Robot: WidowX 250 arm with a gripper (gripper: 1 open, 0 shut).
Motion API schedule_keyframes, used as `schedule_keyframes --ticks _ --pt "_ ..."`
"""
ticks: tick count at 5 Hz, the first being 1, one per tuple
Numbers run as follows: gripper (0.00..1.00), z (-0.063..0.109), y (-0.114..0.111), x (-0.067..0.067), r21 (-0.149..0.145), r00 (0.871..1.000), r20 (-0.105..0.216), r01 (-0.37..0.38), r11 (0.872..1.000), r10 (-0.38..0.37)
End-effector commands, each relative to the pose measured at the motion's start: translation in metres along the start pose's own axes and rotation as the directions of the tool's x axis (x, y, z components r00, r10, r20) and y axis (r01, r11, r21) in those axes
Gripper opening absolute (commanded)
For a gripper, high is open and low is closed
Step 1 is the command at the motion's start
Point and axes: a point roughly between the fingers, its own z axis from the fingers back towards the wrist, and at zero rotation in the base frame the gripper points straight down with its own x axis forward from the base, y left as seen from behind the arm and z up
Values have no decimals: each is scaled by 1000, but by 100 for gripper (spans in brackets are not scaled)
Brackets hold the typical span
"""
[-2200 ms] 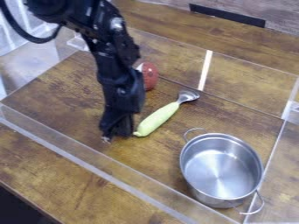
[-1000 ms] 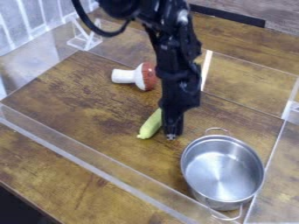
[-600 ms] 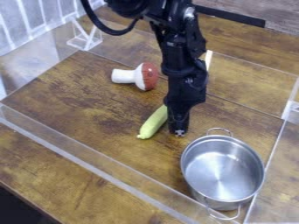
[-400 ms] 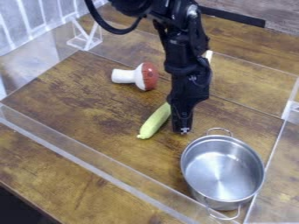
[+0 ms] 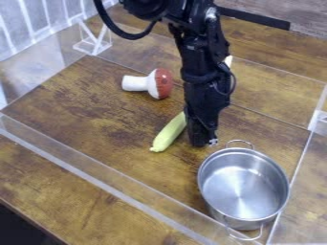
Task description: Move the green spoon to the left
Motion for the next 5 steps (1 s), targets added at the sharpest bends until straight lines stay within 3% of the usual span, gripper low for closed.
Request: schedule_keyframes --ticks 1,2,4,5 --pt "0 23 -9 11 18 998 43 -45 999 44" --pt "0 29 -12 12 10 994 44 -102 995 101" --pt "0 26 -5 -5 6 987 35 -155 988 155" --pt "0 30 4 -4 8 982 27 -189 982 189"
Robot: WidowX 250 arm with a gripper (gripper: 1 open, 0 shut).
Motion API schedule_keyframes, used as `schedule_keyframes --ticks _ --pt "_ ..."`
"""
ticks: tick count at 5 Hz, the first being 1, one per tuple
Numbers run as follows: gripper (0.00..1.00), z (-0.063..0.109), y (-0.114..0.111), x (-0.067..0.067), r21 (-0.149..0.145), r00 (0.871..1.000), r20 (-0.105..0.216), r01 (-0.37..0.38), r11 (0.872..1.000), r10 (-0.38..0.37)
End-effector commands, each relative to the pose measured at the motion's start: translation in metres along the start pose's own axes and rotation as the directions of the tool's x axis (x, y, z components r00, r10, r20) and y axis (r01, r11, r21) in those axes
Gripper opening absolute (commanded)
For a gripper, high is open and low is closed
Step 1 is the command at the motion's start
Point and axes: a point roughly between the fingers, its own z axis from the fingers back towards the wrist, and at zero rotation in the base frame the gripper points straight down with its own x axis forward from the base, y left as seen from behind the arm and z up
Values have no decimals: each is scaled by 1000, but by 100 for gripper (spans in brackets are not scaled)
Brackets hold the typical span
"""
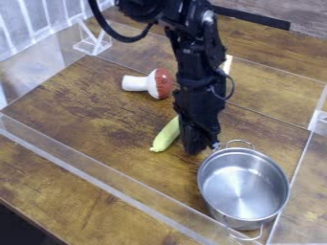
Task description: Move the green spoon to the left
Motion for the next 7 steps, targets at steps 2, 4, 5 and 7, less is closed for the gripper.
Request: schedule_keyframes --ticks 2,4,5,7 --pt "0 33 22 14 35 996 54 -74 997 72" --pt "0 58 45 2 42 999 36 -18 999 16" --pt "0 92 67 -13 76 997 50 -54 996 51" --pt "100 61 59 -6 58 992 46 -122 991 119"
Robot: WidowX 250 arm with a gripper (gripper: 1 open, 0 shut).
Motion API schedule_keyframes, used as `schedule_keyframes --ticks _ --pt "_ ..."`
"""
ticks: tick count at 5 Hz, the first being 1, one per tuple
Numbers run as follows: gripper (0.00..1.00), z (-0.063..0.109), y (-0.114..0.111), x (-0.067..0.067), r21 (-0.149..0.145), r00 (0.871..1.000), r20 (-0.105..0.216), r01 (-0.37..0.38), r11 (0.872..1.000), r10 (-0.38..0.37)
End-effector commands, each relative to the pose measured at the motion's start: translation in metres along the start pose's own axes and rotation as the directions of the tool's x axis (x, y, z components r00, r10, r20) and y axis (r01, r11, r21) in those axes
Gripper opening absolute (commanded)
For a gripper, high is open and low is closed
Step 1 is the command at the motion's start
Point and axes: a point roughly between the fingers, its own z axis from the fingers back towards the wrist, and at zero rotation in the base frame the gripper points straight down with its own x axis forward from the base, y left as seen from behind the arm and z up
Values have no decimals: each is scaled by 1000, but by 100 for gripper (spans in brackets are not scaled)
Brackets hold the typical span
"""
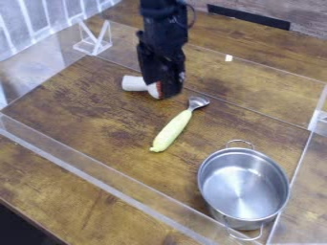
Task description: Move the green spoon to the left
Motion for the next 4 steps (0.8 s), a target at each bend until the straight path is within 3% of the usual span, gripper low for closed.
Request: schedule_keyframes --ticks 1,2,3,4 --pt "100 -6 -18 -2 11 999 32 -8 1000 8" --pt "100 -27 -26 -6 1 999 20 -35 999 35" --pt "0 -37 -25 -2 -5 997 8 -79 997 79" --pt "0 -36 -21 0 1 992 14 -128 992 128"
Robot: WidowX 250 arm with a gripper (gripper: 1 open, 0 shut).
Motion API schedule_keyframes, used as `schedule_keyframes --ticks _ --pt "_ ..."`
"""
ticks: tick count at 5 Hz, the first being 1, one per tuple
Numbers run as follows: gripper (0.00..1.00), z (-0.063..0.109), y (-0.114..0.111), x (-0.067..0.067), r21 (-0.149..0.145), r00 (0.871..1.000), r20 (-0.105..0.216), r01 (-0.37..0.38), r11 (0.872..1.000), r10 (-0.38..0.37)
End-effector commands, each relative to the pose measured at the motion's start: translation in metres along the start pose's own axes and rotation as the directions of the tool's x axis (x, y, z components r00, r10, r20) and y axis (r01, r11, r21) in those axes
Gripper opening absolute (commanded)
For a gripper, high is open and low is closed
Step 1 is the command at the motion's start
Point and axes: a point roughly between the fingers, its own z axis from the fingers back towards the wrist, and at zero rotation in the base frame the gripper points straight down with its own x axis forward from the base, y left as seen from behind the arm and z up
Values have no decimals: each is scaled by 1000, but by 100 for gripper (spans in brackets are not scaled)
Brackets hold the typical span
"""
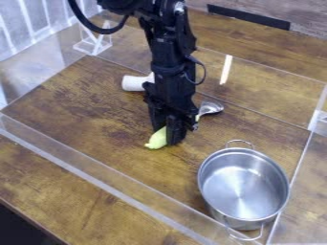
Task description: Move the green spoon to the left
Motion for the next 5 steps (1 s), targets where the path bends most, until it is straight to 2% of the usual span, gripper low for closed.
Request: schedule_keyframes --ticks 1,2,5 --pt "0 15 8 2 20 998 52 -35 999 34" --pt "0 17 16 -5 20 996 59 -72 997 71" --pt "0 38 -4 -26 32 997 63 -55 998 53"
